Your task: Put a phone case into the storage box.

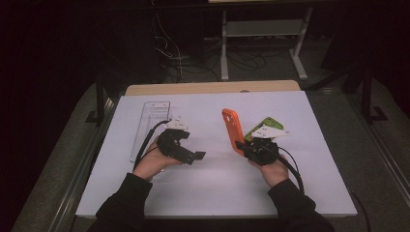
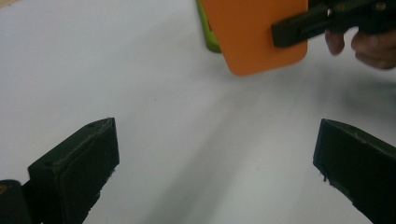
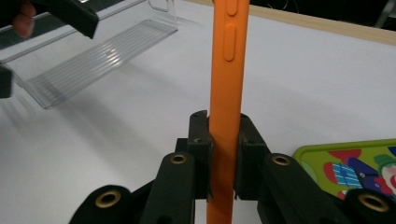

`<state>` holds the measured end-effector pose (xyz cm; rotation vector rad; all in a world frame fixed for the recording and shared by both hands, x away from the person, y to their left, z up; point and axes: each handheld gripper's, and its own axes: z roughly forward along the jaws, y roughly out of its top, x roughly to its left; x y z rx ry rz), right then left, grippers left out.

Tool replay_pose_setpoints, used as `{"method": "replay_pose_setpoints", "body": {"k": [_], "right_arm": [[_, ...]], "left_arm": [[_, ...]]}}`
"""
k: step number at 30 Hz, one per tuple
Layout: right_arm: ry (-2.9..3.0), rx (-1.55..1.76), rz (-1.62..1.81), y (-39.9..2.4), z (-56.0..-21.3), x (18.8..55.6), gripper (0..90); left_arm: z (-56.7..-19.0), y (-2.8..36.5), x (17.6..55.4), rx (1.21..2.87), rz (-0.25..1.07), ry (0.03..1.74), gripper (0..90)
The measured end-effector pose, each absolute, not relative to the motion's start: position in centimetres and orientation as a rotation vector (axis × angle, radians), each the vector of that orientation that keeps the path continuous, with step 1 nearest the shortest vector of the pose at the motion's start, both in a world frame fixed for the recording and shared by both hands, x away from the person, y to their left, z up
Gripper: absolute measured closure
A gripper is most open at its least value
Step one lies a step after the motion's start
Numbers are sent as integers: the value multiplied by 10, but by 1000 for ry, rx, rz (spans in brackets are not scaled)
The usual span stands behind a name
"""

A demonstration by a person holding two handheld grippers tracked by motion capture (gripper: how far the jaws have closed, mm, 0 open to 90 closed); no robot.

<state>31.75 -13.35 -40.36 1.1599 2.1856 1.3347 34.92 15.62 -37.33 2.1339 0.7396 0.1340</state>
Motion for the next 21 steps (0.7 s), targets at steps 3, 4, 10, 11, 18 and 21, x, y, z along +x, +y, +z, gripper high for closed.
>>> {"method": "replay_pose_setpoints", "body": {"k": [3,4,10,11,18,21], "right_arm": [[2187,1150,1347,-131,-403,316,781],[2187,1147,1348,-130,-402,316,781],[2186,1123,1362,-125,-401,314,781],[2188,1121,1361,-124,-401,314,781],[2193,1102,1379,-119,-400,311,781],[2199,1102,1392,-116,-399,310,781]], "left_arm": [[-369,150,352,2100,137,750,0],[-368,147,354,2090,146,749,0],[-354,132,364,2031,148,766,0],[-352,131,366,2037,158,757,0],[-346,113,375,2013,165,757,0],[-346,104,378,2009,157,739,0]]}}
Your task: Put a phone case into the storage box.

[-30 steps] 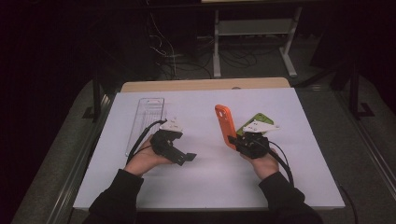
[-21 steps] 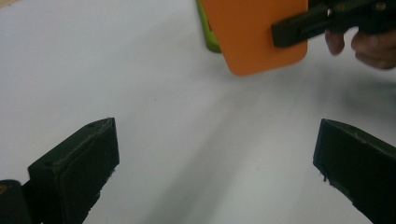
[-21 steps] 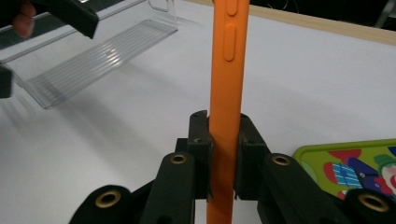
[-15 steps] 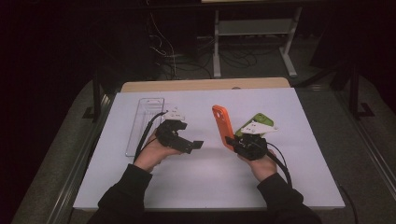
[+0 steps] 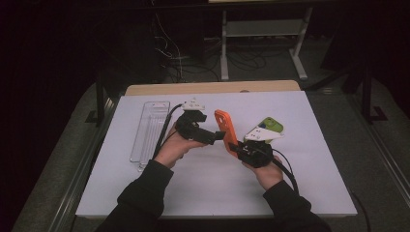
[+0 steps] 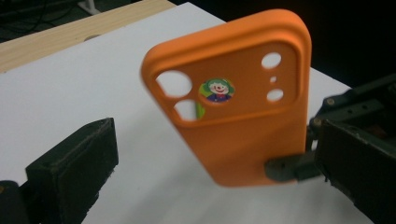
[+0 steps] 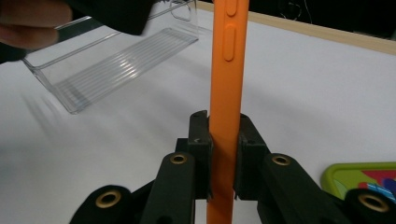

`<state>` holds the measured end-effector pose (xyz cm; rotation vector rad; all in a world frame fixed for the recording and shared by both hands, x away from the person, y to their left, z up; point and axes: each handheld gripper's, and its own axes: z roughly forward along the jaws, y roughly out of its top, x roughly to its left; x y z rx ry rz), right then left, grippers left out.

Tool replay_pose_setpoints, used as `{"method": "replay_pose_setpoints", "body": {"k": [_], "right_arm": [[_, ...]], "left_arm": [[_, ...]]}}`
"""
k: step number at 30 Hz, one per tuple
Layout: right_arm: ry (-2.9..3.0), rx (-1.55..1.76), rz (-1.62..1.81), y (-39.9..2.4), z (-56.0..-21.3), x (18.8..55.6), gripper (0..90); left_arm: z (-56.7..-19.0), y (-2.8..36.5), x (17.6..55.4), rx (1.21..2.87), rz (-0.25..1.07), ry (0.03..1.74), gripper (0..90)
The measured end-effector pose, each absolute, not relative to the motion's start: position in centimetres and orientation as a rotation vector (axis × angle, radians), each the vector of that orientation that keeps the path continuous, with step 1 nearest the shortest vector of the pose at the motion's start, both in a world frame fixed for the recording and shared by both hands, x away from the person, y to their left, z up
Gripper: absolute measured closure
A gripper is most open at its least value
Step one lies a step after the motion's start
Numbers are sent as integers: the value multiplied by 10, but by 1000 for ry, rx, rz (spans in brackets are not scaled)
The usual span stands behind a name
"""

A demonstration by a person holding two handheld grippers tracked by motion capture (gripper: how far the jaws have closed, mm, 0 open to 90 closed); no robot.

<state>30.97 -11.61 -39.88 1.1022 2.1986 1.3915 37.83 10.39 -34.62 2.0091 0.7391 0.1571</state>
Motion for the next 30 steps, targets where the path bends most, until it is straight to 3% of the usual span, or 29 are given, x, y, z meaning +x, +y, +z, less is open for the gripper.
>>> {"method": "replay_pose_setpoints", "body": {"k": [28,30], "right_arm": [[2217,1075,1425,-107,-398,307,784],[2224,1067,1420,-107,-399,307,784]], "left_arm": [[-350,87,384,1886,78,766,0],[-349,88,384,1880,103,759,45]]}}
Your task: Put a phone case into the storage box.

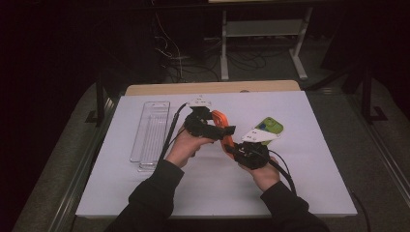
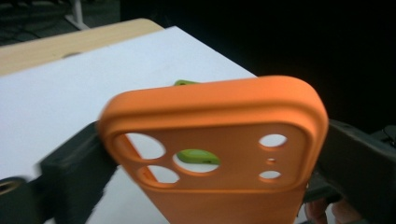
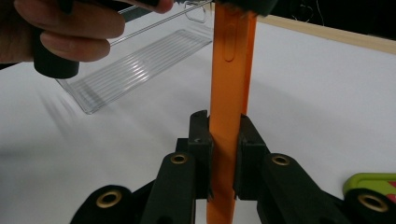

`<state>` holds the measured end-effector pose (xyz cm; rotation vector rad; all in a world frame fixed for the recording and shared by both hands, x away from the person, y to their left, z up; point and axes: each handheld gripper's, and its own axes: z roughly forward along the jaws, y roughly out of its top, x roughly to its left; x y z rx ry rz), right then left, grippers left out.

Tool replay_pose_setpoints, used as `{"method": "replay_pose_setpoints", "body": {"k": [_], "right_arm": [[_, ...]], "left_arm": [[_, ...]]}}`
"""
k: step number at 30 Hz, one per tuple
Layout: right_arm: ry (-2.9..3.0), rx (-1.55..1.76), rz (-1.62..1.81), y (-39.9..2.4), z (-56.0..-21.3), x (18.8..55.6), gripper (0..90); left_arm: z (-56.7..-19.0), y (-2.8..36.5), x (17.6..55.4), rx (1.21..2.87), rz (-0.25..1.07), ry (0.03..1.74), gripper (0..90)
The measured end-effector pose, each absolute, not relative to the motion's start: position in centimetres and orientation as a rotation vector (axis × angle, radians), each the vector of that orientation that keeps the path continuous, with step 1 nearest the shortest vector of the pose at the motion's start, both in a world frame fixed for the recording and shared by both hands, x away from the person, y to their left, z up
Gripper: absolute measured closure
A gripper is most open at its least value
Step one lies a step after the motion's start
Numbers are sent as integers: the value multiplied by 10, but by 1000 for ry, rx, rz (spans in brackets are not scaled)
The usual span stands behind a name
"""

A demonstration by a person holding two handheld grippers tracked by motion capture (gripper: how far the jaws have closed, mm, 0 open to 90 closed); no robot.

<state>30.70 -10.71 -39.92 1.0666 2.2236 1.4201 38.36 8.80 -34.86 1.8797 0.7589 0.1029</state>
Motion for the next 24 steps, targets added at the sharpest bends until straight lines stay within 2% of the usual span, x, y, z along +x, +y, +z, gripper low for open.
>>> {"method": "replay_pose_setpoints", "body": {"k": [4,12,16,21,23,24], "right_arm": [[2225,1061,1415,-106,-400,307,785],[2243,1054,1392,-104,-400,307,773],[2284,1056,1362,-105,-402,307,586],[2328,1051,1314,-114,-403,306,420],[2366,1056,1279,-120,-404,307,309],[2371,1058,1270,-122,-404,306,296]], "left_arm": [[-347,91,383,1858,102,753,128],[-346,91,382,1879,113,732,157],[-344,93,384,1883,129,739,161],[-340,101,387,1907,152,747,161],[-338,104,389,1911,162,753,161],[-337,106,390,1912,167,756,161]]}}
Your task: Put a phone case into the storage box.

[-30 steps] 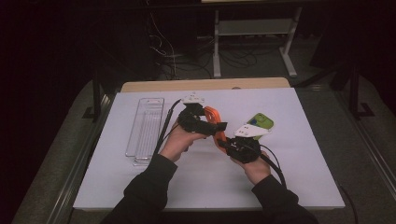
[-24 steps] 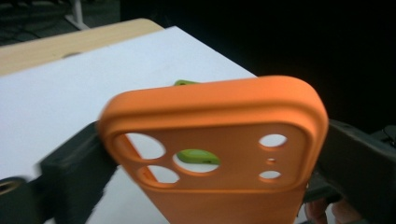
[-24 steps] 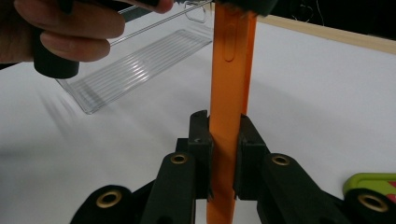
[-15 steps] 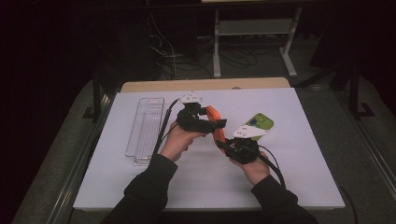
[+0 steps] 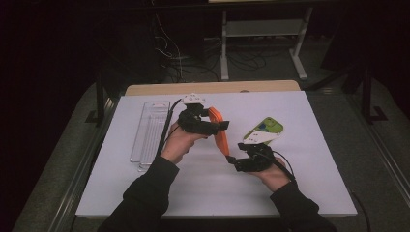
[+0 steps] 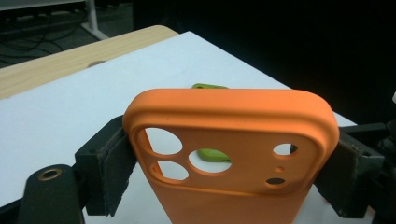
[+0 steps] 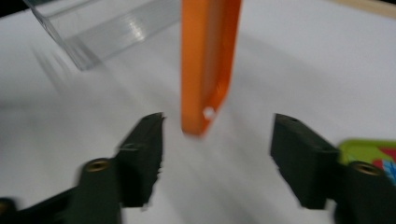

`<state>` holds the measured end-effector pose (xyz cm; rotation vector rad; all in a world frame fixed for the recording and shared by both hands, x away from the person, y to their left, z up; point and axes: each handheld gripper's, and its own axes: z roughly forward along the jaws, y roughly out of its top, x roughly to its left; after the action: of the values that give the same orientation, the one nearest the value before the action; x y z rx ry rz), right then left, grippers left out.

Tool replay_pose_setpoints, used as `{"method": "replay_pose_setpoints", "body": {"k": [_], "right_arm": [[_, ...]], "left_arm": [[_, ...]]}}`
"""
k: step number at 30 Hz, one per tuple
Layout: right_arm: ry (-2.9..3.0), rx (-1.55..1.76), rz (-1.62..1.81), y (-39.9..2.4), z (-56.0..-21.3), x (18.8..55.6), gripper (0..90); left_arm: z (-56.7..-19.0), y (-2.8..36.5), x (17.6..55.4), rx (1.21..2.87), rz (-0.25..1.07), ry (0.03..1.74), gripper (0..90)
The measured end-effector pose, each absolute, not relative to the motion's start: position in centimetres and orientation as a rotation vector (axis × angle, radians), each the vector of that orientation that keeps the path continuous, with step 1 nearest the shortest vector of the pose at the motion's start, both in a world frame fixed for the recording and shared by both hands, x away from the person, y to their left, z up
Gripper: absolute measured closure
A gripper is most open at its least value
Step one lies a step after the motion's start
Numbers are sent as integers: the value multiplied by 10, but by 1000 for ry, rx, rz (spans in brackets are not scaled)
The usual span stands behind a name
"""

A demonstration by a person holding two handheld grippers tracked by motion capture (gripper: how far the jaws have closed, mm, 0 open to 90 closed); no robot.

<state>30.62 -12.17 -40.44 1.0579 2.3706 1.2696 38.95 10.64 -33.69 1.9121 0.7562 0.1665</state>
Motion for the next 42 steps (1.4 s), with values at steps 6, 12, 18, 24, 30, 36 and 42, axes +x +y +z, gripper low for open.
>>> {"method": "replay_pose_setpoints", "body": {"k": [6,12,18,24,30,36,42], "right_arm": [[2407,1017,1223,-141,-413,295,117],[2416,1000,1215,-152,-427,283,3],[2421,983,1192,-158,-434,275,0],[2407,988,1187,-172,-438,274,0],[2406,1021,1186,-184,-442,273,0],[2397,1029,1191,-184,-441,273,0],[2397,1020,1190,-184,-441,273,0]], "left_arm": [[-325,124,395,1920,204,785,160],[-316,143,401,1931,255,815,160],[-306,161,406,1927,308,848,160],[-292,182,410,1911,373,878,160],[-285,203,420,1897,435,927,160],[-279,217,430,1887,492,973,160],[-274,225,445,1883,582,1031,160]]}}
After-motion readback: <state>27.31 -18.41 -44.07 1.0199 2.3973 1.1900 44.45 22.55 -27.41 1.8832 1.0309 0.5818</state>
